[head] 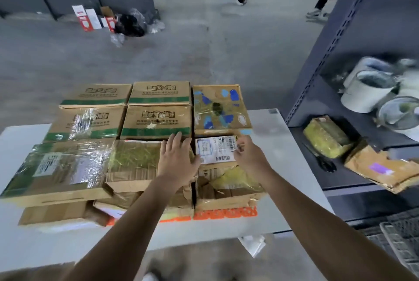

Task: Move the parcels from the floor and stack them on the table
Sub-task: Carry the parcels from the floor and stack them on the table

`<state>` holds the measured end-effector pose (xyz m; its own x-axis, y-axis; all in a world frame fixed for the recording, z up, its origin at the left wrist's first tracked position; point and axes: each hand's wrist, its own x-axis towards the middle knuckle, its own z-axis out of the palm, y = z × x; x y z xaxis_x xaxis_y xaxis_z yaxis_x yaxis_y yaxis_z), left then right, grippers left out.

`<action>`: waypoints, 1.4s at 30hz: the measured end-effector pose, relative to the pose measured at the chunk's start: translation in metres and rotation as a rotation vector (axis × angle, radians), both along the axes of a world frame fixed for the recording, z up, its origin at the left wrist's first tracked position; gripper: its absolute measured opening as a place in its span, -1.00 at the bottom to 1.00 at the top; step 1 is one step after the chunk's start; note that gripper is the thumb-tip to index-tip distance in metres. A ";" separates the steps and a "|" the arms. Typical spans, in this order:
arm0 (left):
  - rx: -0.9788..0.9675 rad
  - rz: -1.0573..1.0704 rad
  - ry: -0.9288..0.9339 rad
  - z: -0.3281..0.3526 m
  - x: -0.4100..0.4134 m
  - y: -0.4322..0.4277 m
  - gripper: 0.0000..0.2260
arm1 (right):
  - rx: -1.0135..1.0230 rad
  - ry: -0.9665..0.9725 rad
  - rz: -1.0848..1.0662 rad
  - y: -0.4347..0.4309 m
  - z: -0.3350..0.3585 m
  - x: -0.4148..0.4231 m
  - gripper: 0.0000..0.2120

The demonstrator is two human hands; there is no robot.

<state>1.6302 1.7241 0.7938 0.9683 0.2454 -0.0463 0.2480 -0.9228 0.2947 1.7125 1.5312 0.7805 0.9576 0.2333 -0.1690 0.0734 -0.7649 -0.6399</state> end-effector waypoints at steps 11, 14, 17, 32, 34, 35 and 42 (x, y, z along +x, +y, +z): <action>0.002 -0.022 -0.088 0.006 0.014 -0.017 -0.47 | -0.111 -0.044 0.039 -0.009 0.009 0.017 -0.81; -0.028 -0.122 -0.075 0.009 0.028 -0.026 -0.45 | -0.144 -0.061 -0.047 -0.015 0.015 0.022 -0.84; -0.043 -0.196 -0.094 0.010 0.045 -0.029 -0.46 | -0.159 -0.121 -0.141 -0.022 0.018 0.028 -0.90; -0.144 -0.190 -0.040 0.014 0.126 -0.064 -0.51 | 0.048 -0.036 -0.050 -0.036 0.013 0.151 -0.77; -0.148 -0.142 -0.027 0.013 0.135 -0.070 -0.50 | 0.071 0.011 -0.007 -0.032 0.010 0.179 -0.70; -0.157 -0.107 -0.015 0.013 0.138 -0.072 -0.49 | 0.092 0.048 0.014 -0.030 0.011 0.192 -0.67; -0.031 -0.053 0.021 0.004 0.149 -0.085 -0.38 | 0.114 0.200 0.186 -0.001 0.011 0.264 -0.54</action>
